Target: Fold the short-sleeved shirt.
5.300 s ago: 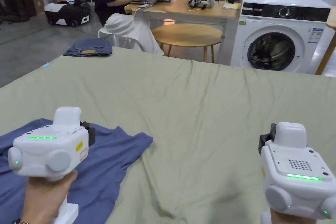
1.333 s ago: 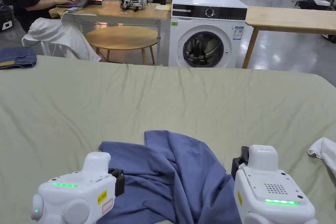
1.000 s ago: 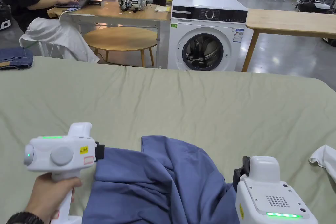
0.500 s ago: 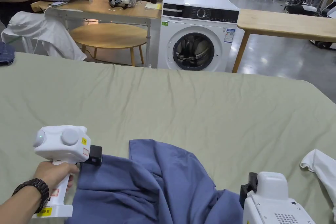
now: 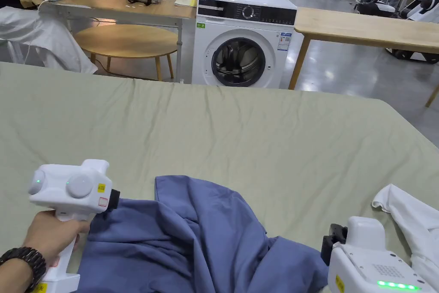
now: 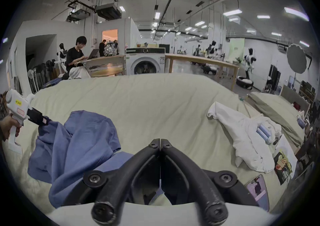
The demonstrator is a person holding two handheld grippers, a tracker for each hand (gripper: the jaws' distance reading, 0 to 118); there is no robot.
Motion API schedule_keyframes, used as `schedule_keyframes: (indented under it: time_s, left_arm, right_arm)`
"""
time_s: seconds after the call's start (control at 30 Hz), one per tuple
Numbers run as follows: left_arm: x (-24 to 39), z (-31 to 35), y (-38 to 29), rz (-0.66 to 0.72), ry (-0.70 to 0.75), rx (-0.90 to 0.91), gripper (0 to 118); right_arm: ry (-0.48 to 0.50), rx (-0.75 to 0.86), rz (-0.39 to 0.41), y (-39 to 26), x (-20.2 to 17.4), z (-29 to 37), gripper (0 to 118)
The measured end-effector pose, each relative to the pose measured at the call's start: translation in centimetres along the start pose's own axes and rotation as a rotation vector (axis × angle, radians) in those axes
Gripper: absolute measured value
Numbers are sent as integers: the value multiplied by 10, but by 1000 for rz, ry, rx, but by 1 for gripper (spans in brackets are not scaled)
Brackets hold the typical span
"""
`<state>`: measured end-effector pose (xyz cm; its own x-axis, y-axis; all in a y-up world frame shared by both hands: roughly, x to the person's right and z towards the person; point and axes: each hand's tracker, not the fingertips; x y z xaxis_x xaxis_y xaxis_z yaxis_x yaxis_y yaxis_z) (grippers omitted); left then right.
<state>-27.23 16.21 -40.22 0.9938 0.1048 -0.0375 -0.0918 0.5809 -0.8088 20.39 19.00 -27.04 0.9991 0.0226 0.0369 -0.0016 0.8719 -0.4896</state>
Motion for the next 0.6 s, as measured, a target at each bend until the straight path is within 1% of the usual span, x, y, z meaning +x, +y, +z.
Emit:
schedule_keyframes:
  time_s: [0.03, 0.07, 0.1, 0.17, 0.2, 0.23, 0.27, 0.3, 0.37, 0.4, 0.43, 0.47, 0.5, 0.57, 0.6]
  left_arm:
    - [-2, 7, -3, 13, -20, 18, 4]
    - [-4, 17, -7, 26, -32, 41, 4]
    - [-6, 28, -11, 23, -36, 55, 3]
    - [-8, 43, -18, 19, -31, 86, 3]
    - [-10, 51, -22, 21, -29, 99, 4]
    - [-13, 56, -25, 29, -31, 109, 3]
    - [-12, 64, -30, 51, -38, 119, 4]
    - [-14, 71, -35, 62, -44, 124, 4]
    - [-17, 78, -42, 78, -39, 130, 4]
    - [-16, 83, -47, 81, -38, 130, 4]
    - [-16, 85, -50, 84, -36, 133, 4]
    - [-17, 87, -53, 87, -36, 134, 4]
    - [-17, 88, -57, 92, -35, 132, 4]
    - [-18, 86, -59, 107, -39, 124, 4]
    - [-18, 86, -62, 108, -41, 121, 4]
  right_arm:
    - [-4, -15, 2, 2, 2, -2, 0]
    - [3, -52, 16, 5, 5, -5, 4]
    - [-1, -99, 45, 7, 7, -9, 12]
    - [1, -138, 48, 8, 11, -16, 49]
    - [19, -190, 41, 8, 14, -21, 63]
    - [30, -212, 14, 5, 18, -29, 76]
    - [45, -232, -11, 2, 21, -36, 78]
    - [69, -267, -26, -1, 23, -44, 78]
    - [24, -303, -20, -8, 20, -52, 78]
    - [41, -341, -16, -12, 20, -59, 76]
    - [43, -370, -17, -16, 20, -66, 64]
    - [34, -406, -16, -20, 19, -74, 46]
    - [48, -440, -40, -26, 19, -80, 27]
    - [71, -458, -67, -31, 18, -87, 19]
    - [77, -459, -71, -35, 18, -89, 16]
